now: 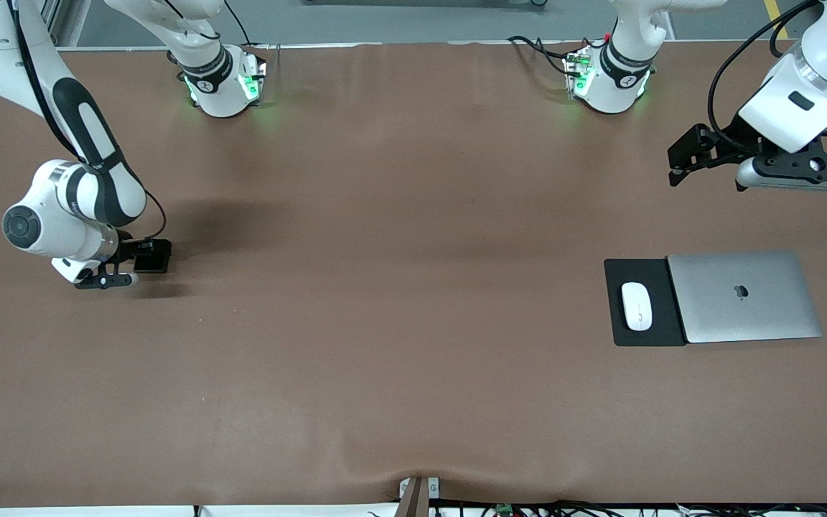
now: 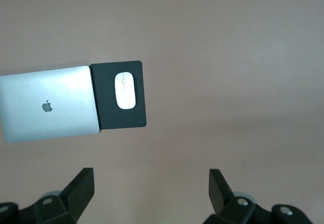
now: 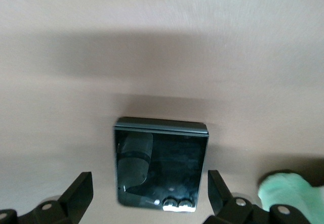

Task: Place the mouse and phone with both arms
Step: 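Lower the black phone beside the green plush toy with the right gripper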

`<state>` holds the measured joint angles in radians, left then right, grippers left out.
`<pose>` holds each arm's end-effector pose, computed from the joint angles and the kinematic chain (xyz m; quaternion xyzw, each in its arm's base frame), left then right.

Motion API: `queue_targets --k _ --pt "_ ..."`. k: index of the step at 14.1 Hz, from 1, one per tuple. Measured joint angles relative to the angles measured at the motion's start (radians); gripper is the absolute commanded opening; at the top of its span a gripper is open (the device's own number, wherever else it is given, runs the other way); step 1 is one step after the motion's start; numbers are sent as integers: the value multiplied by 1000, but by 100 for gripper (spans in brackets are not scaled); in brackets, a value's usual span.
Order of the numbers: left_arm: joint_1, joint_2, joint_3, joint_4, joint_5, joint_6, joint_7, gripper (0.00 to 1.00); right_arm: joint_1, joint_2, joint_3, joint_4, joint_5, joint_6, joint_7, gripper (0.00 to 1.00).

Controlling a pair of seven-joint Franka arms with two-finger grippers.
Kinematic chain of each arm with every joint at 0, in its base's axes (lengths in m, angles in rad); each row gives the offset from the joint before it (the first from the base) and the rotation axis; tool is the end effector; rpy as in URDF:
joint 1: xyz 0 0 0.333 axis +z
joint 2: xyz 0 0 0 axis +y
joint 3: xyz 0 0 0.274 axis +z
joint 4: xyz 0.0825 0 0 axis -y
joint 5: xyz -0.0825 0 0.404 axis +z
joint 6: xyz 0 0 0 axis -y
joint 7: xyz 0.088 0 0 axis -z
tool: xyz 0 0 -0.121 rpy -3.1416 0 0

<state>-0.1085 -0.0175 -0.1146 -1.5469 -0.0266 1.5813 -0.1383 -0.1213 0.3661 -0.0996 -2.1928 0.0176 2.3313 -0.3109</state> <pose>0.5571 -0.1302 0.5912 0.9987 -0.0426 0.0233 0.0168 0.5116 -0.1183 0.1306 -0.9928 -0.0392 0.1119 0.0176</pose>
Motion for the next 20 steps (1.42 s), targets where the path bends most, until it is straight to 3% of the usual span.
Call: queue_targets --k 5,12,16,20 --pt "-79 -8 104 2 -1 -13 0 100 39 -113 2 230 0 -310 0 100" --pt "-83 -8 122 2 -1 -22 0 100 82 -124 2 620 0 -618 1 100" --pt "-87 -7 121 1 -1 -24 0 100 84 -142 3 722 0 -670 1 100" --pt "-89 -2 121 0 -1 -24 0 100 135 -231 29 772 0 -748 49 100"
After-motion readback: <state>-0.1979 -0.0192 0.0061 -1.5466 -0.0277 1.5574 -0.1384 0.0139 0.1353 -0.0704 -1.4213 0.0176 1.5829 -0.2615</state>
